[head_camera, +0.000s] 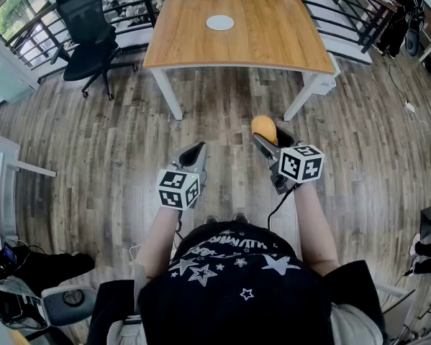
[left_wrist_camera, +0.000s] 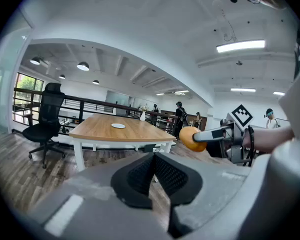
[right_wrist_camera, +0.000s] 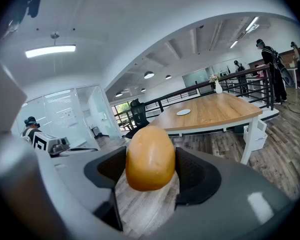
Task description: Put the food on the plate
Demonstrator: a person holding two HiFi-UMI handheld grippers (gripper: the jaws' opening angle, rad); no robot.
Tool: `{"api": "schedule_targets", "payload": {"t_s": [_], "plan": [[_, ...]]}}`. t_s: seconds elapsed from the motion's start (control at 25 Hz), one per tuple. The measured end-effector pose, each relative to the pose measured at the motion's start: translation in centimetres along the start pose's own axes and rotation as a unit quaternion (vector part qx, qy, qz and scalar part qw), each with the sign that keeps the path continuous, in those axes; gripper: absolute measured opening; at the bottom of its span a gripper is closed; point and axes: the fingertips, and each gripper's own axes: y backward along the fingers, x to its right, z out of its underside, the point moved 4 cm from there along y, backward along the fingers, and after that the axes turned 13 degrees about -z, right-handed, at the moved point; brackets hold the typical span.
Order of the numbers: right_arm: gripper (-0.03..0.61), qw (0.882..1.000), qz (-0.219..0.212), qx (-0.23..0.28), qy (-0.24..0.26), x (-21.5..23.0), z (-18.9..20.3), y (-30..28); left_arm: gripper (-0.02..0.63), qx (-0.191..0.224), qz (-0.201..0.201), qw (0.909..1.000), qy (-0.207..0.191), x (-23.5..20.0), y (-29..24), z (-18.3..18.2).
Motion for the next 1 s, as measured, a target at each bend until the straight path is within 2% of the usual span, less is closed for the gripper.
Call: {"api": "schedule_targets", "payload": {"t_s": [0.72, 1.0], "plan": [[0.313, 1.0, 0.01, -0.011, 0.005, -2.4, 1.1, -0.8, 0.002, -0.009, 0.015, 0.9998, 0.011, -1.5, 1.7, 1.1], [0.314, 0.999, 0.027, 0.019, -0.027, -2.9, 1.9, -1.7, 0.002, -0.014, 0.02, 0.9997, -0.003, -4.2, 2.1, 1.7]]}}
